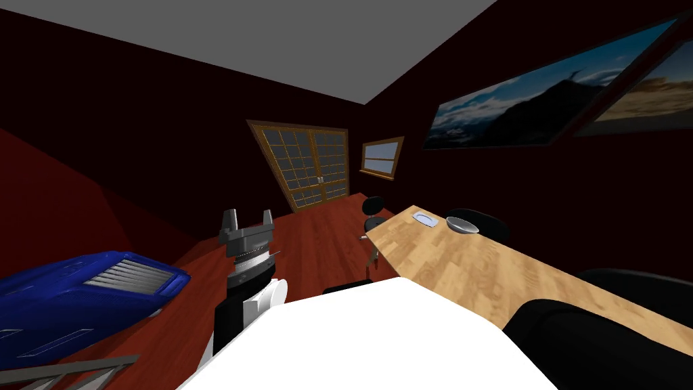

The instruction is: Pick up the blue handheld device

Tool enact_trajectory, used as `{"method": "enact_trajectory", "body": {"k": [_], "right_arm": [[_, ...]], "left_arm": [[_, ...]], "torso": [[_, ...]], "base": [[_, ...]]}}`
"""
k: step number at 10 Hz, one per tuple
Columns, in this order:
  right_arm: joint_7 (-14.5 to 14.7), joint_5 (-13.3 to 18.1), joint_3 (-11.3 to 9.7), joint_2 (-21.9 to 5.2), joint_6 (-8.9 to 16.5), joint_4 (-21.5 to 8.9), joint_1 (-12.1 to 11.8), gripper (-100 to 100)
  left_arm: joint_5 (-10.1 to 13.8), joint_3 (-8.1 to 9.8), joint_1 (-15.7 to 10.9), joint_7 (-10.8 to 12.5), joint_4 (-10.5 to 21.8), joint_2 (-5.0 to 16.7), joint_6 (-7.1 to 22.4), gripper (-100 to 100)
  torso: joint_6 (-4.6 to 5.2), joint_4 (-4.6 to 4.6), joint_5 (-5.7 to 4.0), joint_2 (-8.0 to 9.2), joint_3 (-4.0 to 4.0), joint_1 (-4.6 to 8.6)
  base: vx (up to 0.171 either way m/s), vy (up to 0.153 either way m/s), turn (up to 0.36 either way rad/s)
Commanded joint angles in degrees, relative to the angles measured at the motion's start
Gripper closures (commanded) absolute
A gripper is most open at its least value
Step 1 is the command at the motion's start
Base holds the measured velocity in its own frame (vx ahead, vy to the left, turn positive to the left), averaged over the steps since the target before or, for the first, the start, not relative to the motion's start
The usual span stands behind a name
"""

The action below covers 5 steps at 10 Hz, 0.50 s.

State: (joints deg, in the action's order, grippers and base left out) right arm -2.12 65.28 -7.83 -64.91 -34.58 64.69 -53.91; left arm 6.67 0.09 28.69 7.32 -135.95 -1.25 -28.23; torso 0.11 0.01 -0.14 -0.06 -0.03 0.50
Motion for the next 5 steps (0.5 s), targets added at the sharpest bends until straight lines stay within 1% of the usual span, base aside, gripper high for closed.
{"method": "enact_trajectory", "body": {"k": [1, 2, 3, 4, 5], "right_arm": [[0.7, 1.7, -1.2, 1.5, -0.8, -0.9, 1.5, -100], [0.2, 1.0, -0.6, 0.7, -0.4, -0.3, 0.8, -100], [0.2, 1.1, -0.7, 0.8, -0.5, -0.4, 0.9, 0], [0.0, 0.7, -1.5, 2.0, -0.2, -2.0, 1.9, -100], [-0.1, 0.5, -2.1, 2.8, 0.1, -3.1, 2.6, -100]], "left_arm": [[0.0, 0.00, 0.0, 0.0, 0.0, 0.0, 0.0, 0], [0.0, 0.00, 0.0, 0.0, 0.0, 0.0, 0.0, 0], [0.0, 0.00, 0.0, 0.0, 0.0, 0.0, 0.0, 0], [0.0, -0.01, 0.0, 0.0, 0.0, 0.0, 0.0, 0], [0.0, -0.02, 0.0, 0.0, 0.0, 0.0, 0.0, 0]], "torso": [[0.00, 0.00, 0.00, 0.00, 0.00, 0.00], [0.00, 0.01, 0.01, 0.03, 0.02, -0.03], [0.02, 0.02, 0.06, 0.08, 0.05, -0.25], [0.03, 0.02, 0.10, 0.12, 0.07, -0.42], [-0.03, 0.05, 0.12, 0.22, 0.12, -0.49]], "base": [[0.023, -0.118, 0.085], [0.009, -0.055, 0.026], [0.002, -0.011, -0.001], [-0.035, 0.001, 0.230], [-0.084, 0.012, 0.265]]}}
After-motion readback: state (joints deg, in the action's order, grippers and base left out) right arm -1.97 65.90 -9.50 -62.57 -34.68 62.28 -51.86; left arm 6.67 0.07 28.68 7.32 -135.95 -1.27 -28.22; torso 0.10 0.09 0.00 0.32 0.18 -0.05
